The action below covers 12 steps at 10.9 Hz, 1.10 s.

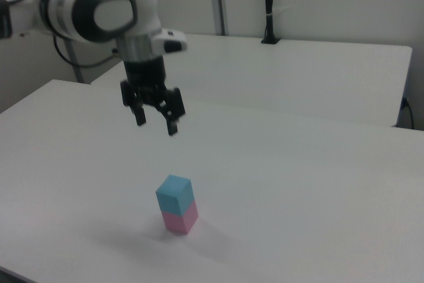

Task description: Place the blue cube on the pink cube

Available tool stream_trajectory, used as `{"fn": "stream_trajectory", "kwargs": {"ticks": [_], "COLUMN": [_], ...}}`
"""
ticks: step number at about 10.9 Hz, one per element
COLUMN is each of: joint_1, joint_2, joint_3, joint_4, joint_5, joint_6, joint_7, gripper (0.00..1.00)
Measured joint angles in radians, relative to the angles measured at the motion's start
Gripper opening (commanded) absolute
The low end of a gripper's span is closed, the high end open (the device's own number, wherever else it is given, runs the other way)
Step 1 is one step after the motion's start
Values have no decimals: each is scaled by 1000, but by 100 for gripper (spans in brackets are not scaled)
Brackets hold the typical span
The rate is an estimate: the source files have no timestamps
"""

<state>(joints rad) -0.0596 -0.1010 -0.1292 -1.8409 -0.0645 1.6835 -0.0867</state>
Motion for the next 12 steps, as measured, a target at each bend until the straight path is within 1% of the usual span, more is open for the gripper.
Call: {"fn": "stream_trajectory", "kwargs": {"ticks": [1,2,3,4,6,8,12], "joint_1": [24,37,40,38,35,29,25], "joint_2": [-2,-3,-4,-6,-7,-5,21], "joint_3": [1,2,2,2,0,-5,-5], "joint_4": [49,92,133,166,218,230,230], "joint_5": [7,28,49,53,53,53,53], "joint_6": [-39,-75,-103,-109,-95,-37,-26], "joint_7": [66,113,123,123,39,-38,-45], "gripper": [100,100,100,100,100,100,100]}}
